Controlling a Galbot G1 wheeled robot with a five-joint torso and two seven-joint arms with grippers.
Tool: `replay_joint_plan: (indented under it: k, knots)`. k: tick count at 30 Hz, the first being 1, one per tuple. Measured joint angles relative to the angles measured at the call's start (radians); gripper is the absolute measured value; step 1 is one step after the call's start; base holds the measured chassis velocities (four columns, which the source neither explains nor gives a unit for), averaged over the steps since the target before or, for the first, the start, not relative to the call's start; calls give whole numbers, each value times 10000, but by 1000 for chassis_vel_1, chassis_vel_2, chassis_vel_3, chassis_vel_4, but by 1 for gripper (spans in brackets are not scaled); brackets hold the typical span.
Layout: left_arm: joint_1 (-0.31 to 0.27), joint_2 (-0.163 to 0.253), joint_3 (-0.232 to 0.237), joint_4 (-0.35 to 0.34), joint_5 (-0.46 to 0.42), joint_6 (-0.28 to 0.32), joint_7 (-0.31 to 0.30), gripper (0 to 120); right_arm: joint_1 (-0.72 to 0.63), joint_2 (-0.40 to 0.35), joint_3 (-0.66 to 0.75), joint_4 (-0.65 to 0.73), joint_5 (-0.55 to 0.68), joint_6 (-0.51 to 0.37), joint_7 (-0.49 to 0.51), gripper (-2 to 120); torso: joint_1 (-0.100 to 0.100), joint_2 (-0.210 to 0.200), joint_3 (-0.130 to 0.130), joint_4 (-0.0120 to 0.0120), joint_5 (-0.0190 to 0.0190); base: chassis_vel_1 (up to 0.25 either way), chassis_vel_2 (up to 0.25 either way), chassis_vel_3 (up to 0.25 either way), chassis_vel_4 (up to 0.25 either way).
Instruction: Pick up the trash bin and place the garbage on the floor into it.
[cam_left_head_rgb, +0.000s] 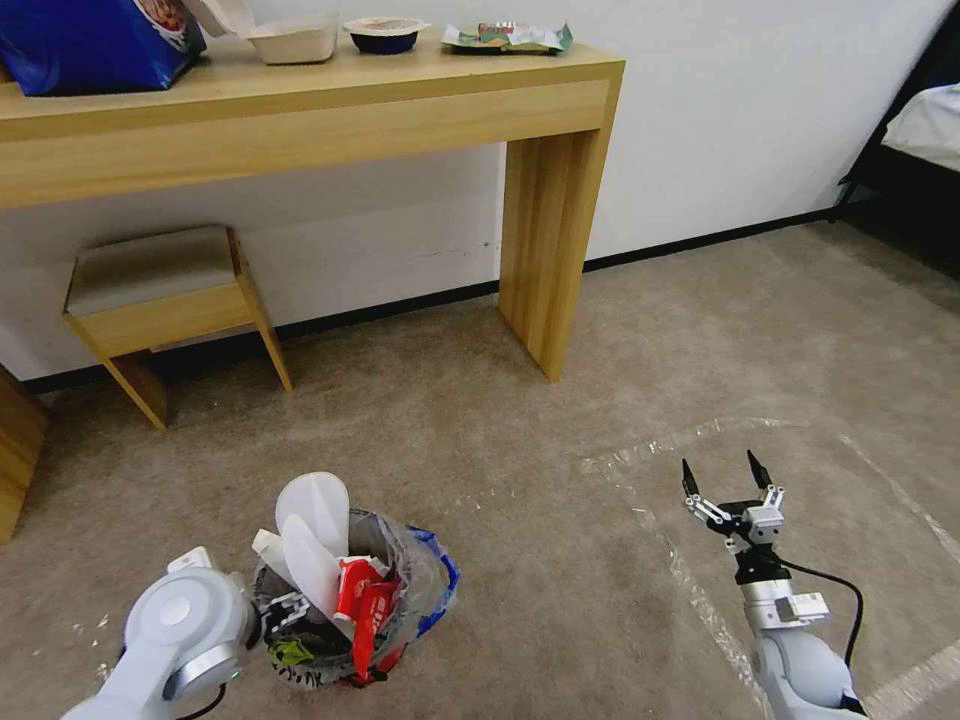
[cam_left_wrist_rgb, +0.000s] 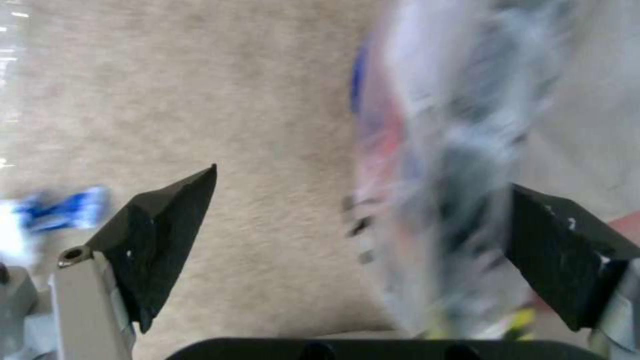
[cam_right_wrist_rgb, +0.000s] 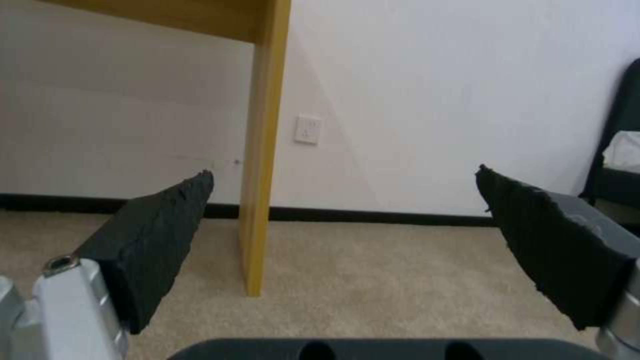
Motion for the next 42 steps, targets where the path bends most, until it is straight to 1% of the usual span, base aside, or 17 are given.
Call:
replay_joint_plan:
  k: [5, 6, 8, 12, 14, 15, 17, 23, 30, 32, 35, 36, 38, 39, 40, 41, 42]
  knots:
    - [831, 171, -580, -728, 97, 28, -265, 100, 128, -130, -150, 6, 116, -37, -11, 100, 0, 0, 0, 0, -1, 0, 0, 0, 0]
    - [831, 171, -580, -728, 97, 28, -265, 100, 128, -130, -150, 6, 116, -37, -11, 100, 0, 0, 0, 0, -1, 0, 0, 0, 0]
    - [1507, 166, -1012, -1367, 158, 38, -321, 100, 181, -262, -233, 42, 182, -74, -11, 100, 0, 0, 0, 0, 0, 0, 0, 0, 0]
    - [1948, 112, -1389, -1767, 202, 42, -324, 100, 207, -375, -262, 81, 281, -99, -14, 100, 0, 0, 0, 0, 0, 0, 0, 0, 0]
    - [2663, 22, -2032, -2420, 353, 98, -299, 100, 229, -532, -289, 138, 545, -151, -67, 100, 0, 0, 0, 0, 0, 0, 0, 0, 0]
    - [2663, 22, -2032, -2420, 353, 98, -299, 100, 229, -532, -289, 138, 545, -151, -67, 100, 0, 0, 0, 0, 0, 0, 0, 0, 0]
    - [3155, -64, -2445, -2900, 737, 282, -11, 100, 235, -599, -321, 191, 792, -188, -138, 100, -1, 0, 0, 0, 1, 0, 0, 0, 0]
    - [3643, -214, -2960, -3741, 1797, 459, 729, 100, 263, -563, -494, 421, 1426, -385, -193, 100, 0, 0, 0, -1, 2, 0, 0, 0, 0]
    - [3776, -368, -3007, -3807, 1981, 430, 941, 100, 375, -496, -637, 422, 1417, -441, -196, 100, -1, 2, 1, 1, -1, 0, 0, 0, 0]
    - [3636, -493, -3077, -3805, 2356, 164, 1506, 100, 409, -435, -652, 406, 1386, -441, -176, 100, 0, 1, 0, -2, -1, 0, 0, 0, 0]
    - [3657, -576, -3083, -3800, 2717, 111, 1839, 100, 402, -413, -640, 413, 1382, -442, -129, 100, 0, 1, 1, -2, 0, 0, 0, 0, 0]
    - [3744, -691, -3039, -3789, 3461, 33, 2465, 100, 365, -392, -582, 443, 1386, -458, -46, 100, 0, 1, 1, 1, 2, 0, 0, 0, 0]
    - [3805, -867, -2736, -3772, 6059, -402, 4740, 100, 209, -358, -360, 561, 1410, -489, 183, 100, -1, 2, 0, 3, 0, 0, 0, 0, 0]
    - [3805, -867, -2736, -3772, 6059, -402, 4740, 100, 209, -358, -360, 561, 1410, -489, 183, 100, -1, 2, 0, 3, 0, 0, 0, 0, 0]
    - [3765, -885, -2644, -3740, 6983, -625, 5532, 100, 146, -352, -279, 615, 1416, -509, 245, 100, -1, 2, 1, 2, 1, 0, 0, 0, 0]
    - [3542, -925, -2475, -3480, 8614, -1228, 6834, 100, 21, -327, -100, 771, 1431, -573, 419, 100, -1, 2, 1, -2, 4, 0, 0, 0, 0]
    - [3542, -925, -2475, -3480, 8614, -1228, 6834, 100, 21, -327, -100, 771, 1431, -573, 419, 100, -1, 2, 1, -2, 4, 0, 0, 0, 0]
